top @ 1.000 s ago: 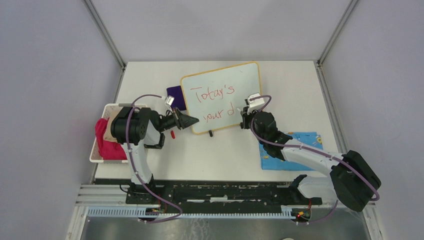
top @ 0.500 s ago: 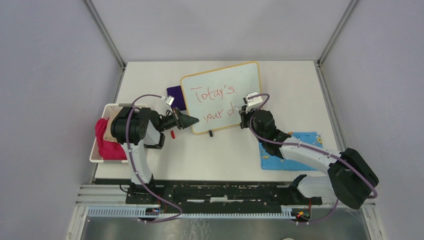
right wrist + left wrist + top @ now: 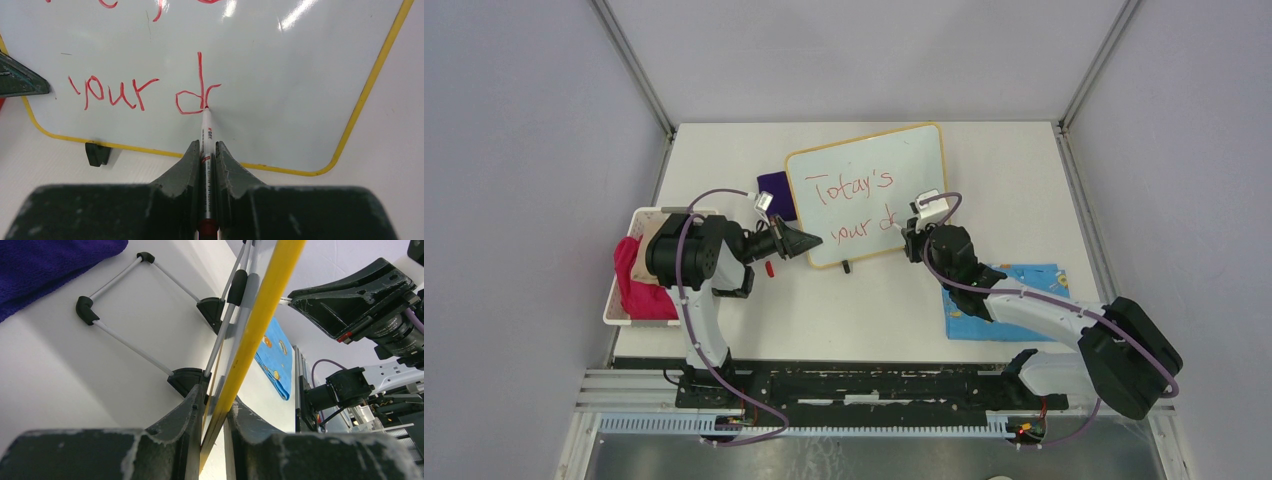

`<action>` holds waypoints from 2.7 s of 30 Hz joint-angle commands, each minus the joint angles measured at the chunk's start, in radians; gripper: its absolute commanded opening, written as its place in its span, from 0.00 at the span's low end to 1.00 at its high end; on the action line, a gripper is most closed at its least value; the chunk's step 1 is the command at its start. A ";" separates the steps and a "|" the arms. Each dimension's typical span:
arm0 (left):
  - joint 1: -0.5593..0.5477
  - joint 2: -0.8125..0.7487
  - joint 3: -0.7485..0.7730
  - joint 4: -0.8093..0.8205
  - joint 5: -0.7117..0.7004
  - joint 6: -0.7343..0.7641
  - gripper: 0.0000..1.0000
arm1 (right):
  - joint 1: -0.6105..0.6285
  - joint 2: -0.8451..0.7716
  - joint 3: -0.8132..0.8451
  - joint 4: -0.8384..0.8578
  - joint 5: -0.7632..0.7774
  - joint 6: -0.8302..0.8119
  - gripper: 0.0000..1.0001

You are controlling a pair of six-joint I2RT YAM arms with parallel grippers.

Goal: Write a sentence on the whiteboard

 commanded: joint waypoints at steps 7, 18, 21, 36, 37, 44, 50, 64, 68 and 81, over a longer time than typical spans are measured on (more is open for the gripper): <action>-0.003 0.031 -0.004 0.150 -0.019 -0.045 0.02 | -0.006 -0.033 0.009 -0.002 0.071 -0.008 0.00; -0.004 0.031 -0.004 0.150 -0.018 -0.045 0.02 | -0.013 -0.030 0.074 0.003 0.064 -0.022 0.00; -0.004 0.031 -0.004 0.149 -0.018 -0.045 0.02 | -0.012 -0.028 0.085 0.005 0.064 -0.027 0.00; -0.004 0.032 -0.003 0.150 -0.018 -0.045 0.02 | -0.017 0.008 0.108 0.008 0.052 -0.029 0.00; -0.005 0.032 -0.003 0.150 -0.019 -0.045 0.02 | -0.018 0.011 0.106 0.007 0.052 -0.027 0.00; -0.004 0.032 -0.003 0.150 -0.019 -0.045 0.02 | -0.020 0.014 0.080 0.007 0.051 -0.018 0.00; -0.005 0.032 -0.001 0.149 -0.018 -0.045 0.02 | -0.020 -0.002 0.042 0.010 0.049 -0.006 0.00; -0.005 0.031 -0.004 0.150 -0.019 -0.045 0.02 | -0.022 -0.043 -0.010 0.006 0.072 -0.002 0.00; -0.005 0.033 -0.003 0.150 -0.019 -0.045 0.02 | -0.022 -0.070 -0.006 0.019 0.077 -0.003 0.00; -0.004 0.035 -0.001 0.150 -0.017 -0.047 0.02 | -0.022 -0.050 0.054 0.020 0.063 -0.011 0.00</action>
